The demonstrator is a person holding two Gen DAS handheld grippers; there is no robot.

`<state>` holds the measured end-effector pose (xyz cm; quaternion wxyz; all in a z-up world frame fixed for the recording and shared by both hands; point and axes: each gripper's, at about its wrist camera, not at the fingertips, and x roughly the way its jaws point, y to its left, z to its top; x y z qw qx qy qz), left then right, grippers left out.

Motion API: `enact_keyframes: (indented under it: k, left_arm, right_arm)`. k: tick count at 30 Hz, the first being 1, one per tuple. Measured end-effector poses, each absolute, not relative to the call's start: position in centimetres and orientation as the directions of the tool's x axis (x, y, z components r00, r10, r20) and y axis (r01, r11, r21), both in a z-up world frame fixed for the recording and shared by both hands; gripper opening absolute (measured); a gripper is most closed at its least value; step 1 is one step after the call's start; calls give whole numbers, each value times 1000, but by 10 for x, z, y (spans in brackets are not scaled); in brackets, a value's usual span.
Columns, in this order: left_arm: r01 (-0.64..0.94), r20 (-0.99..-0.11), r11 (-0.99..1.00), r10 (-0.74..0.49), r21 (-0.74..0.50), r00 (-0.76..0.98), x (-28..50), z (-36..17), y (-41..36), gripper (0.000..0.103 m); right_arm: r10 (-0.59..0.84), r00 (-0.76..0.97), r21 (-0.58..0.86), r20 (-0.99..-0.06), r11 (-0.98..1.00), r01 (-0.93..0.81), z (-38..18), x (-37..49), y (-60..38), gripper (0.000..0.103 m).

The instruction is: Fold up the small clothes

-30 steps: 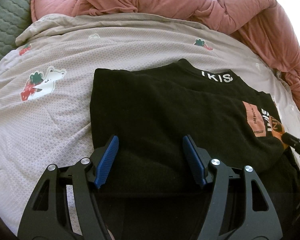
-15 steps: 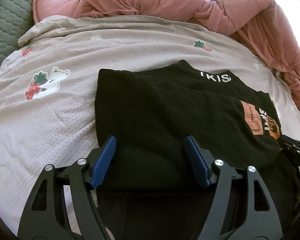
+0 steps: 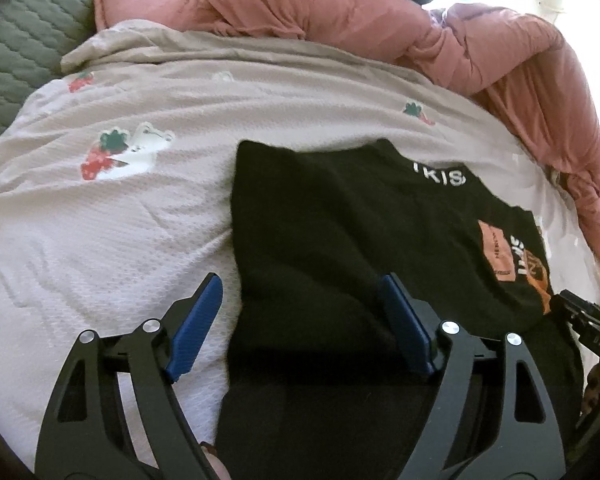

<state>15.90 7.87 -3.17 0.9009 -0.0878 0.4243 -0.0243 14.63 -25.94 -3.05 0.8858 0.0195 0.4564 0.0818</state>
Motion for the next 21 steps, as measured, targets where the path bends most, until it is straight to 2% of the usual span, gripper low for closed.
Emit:
enact_keyframes:
  k: [6, 11, 17, 21]
  left_arm:
    - [-39, -724, 983, -103, -177, 682, 140, -16, 83, 79]
    - [-56, -707, 986, -75, -160, 704, 124, -9, 87, 93]
    - [-79, -692, 983, -58, -165, 720, 104, -1, 95, 93]
    - [-92, -687, 983, -45, -161, 725, 91, 4, 100, 93]
  right_arm:
    - [178, 594, 114, -784, 983, -143, -17, 136, -263, 60]
    - [184, 610, 122, -771, 982, -142, -7, 127, -269, 67]
    - [189, 628, 130, -755, 982, -139, 2, 115, -276, 78]
    - [190, 637, 134, -747, 982, -136, 8, 108, -282, 78]
